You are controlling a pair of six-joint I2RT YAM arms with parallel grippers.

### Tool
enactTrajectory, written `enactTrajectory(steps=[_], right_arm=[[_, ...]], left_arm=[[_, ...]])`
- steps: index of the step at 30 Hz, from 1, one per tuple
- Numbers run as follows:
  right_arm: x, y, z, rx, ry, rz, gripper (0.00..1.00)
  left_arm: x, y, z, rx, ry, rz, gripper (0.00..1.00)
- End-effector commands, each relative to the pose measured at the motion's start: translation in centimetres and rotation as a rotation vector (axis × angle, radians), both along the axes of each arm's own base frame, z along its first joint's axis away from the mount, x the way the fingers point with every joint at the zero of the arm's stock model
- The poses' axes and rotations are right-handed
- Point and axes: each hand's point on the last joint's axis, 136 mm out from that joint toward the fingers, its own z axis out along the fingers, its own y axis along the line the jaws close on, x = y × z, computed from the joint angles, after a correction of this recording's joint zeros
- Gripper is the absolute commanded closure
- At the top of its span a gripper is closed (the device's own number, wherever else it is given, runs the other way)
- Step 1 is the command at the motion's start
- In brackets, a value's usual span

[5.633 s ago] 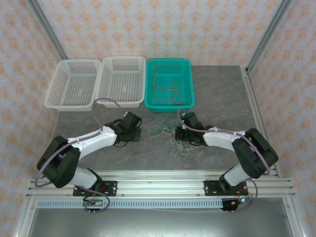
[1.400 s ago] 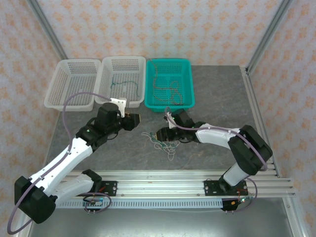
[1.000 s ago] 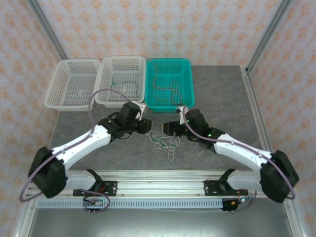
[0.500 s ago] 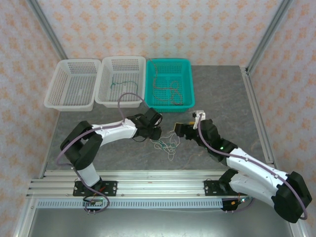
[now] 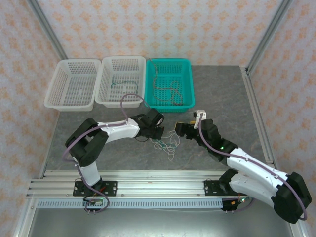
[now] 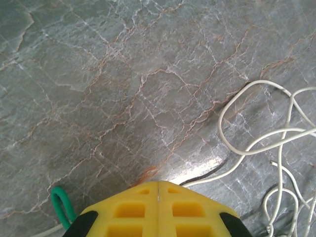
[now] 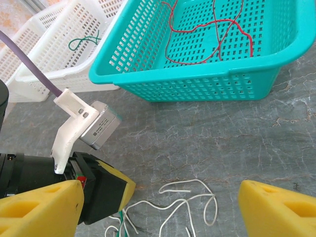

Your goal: Untangle the cables

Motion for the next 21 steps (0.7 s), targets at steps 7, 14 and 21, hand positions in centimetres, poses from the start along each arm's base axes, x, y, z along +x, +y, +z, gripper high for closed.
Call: enactTrajectory(steps=[7,14,21], right_arm=[[-1.6,2.7,-2.3,-0.017,0.045,0.201,0.25],[-2.8,7.0,-2.3,0.056,0.024,0.398,0.25],[-1.1,7.9,-2.7,0.013,-0.012,0.38,0.4]], left_arm=[[0.6,-2.3,10.5,-0.24,-0.128,0.002,1.0],[0.2,-3.5,14.9,-0.381,-0.141,0.01,1.0],[-0.2,-3.7,17.2,-0.465,-0.158,0.022,1.0]])
